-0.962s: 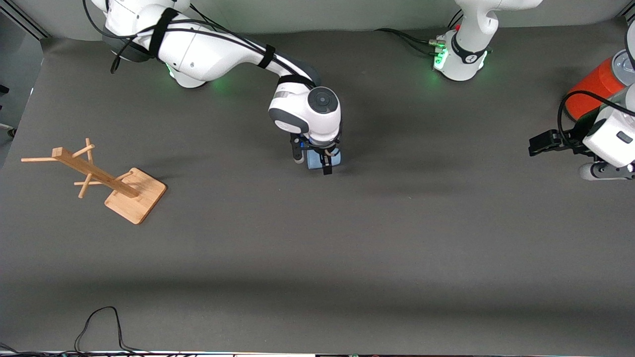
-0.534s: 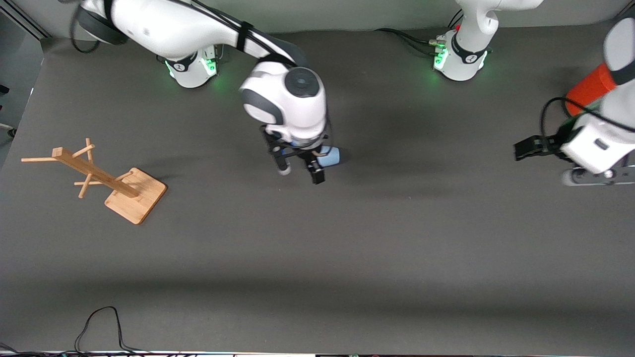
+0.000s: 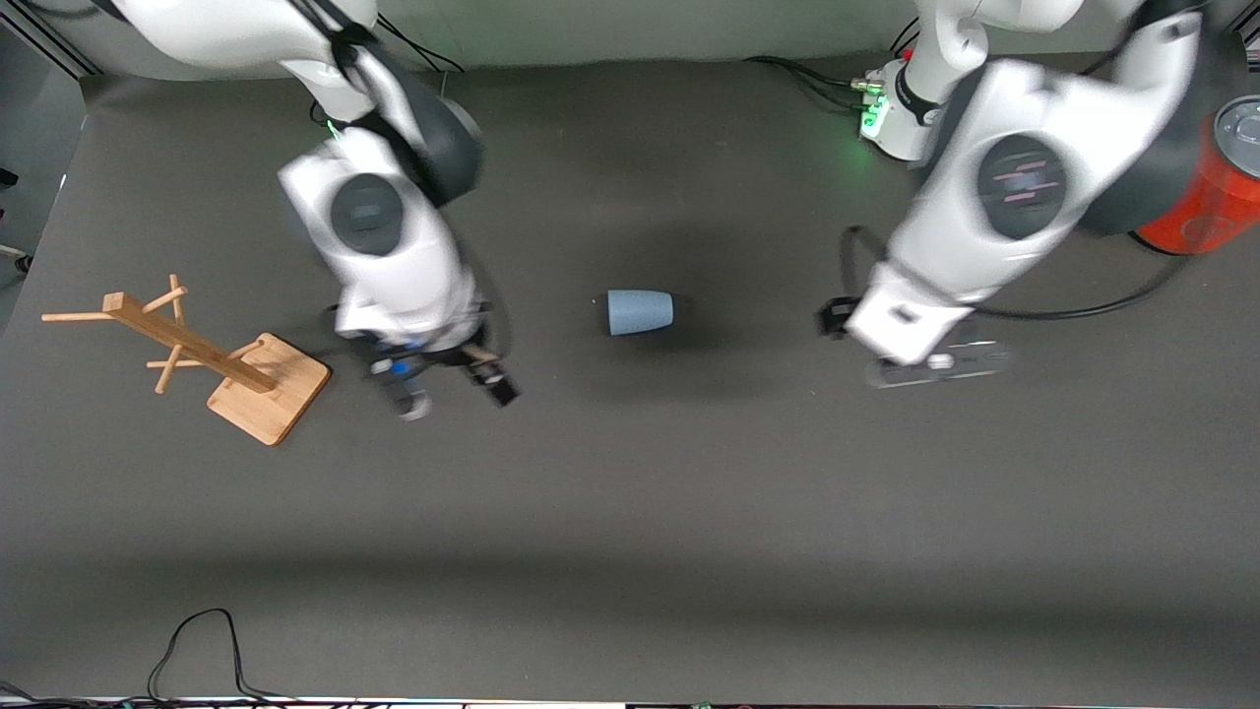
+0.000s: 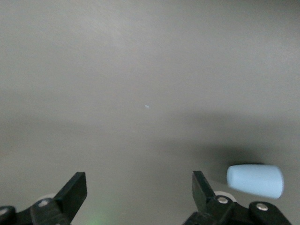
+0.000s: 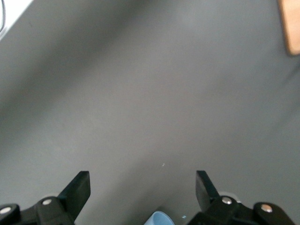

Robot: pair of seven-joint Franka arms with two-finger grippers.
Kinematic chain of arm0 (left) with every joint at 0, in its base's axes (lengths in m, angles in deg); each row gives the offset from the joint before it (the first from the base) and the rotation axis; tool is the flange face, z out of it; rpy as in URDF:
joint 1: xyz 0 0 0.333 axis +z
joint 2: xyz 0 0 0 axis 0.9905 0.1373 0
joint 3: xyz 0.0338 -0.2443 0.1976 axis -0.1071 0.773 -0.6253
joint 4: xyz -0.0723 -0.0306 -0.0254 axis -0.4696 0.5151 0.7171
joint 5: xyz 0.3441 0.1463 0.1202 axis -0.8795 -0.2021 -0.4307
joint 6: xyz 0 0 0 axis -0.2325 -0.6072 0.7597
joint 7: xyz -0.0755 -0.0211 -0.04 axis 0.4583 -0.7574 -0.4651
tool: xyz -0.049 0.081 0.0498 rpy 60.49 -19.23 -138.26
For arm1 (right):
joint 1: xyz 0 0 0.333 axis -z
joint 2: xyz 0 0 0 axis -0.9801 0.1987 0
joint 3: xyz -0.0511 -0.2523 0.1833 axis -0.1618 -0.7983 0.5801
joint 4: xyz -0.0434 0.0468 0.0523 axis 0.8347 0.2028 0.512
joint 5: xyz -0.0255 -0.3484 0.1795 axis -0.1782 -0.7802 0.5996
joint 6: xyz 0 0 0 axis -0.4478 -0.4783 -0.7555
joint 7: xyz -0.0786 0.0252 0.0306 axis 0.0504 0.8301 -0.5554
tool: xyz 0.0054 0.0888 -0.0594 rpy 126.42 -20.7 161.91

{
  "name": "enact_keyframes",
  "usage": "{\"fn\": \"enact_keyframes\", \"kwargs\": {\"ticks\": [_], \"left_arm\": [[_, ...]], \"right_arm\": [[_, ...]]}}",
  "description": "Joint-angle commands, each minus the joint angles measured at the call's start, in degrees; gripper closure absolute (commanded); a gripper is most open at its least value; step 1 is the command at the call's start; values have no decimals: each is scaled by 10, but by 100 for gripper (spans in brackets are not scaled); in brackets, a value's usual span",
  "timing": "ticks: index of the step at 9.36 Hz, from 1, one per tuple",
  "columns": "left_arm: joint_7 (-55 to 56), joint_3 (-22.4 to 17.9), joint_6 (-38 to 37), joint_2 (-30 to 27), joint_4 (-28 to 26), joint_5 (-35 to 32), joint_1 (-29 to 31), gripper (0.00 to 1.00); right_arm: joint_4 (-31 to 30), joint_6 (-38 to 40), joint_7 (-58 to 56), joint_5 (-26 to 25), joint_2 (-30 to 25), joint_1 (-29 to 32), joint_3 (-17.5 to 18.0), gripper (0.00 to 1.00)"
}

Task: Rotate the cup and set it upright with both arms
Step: 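Lay the cup on its side and open the right gripper, then grasp the lying cup with the left gripper while the right gripper withdraws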

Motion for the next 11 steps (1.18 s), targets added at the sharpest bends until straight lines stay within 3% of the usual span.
{"fn": "enact_keyframes", "kwargs": {"ticks": [1, 2, 3, 5, 8, 9, 11], "left_arm": [[119, -12, -20, 149, 149, -40, -92, 0], [138, -13, -37, 203, 200, -110, -145, 0], [168, -12, -35, 249, 246, -129, -165, 0], [172, -16, -32, 333, 332, -176, -213, 0], [166, -15, -17, 373, 331, -256, -279, 0], [165, -15, -14, 386, 332, -267, -293, 0], [145, -14, -2, 401, 328, -273, -325, 1]], "right_arm": [[-16, 39, -169, 48, -73, -9, -92, 0], [-16, 55, -265, 57, -89, -9, -135, 0], [-17, 63, -355, 89, -109, -8, -179, 0], [-19, 87, -481, 101, -129, -7, -234, 0], [-23, 107, -624, 103, -152, -7, -327, 0], [-25, 107, -646, 115, -157, -7, -342, 0], [-43, 107, -646, 120, -165, -11, -338, 0]]}}
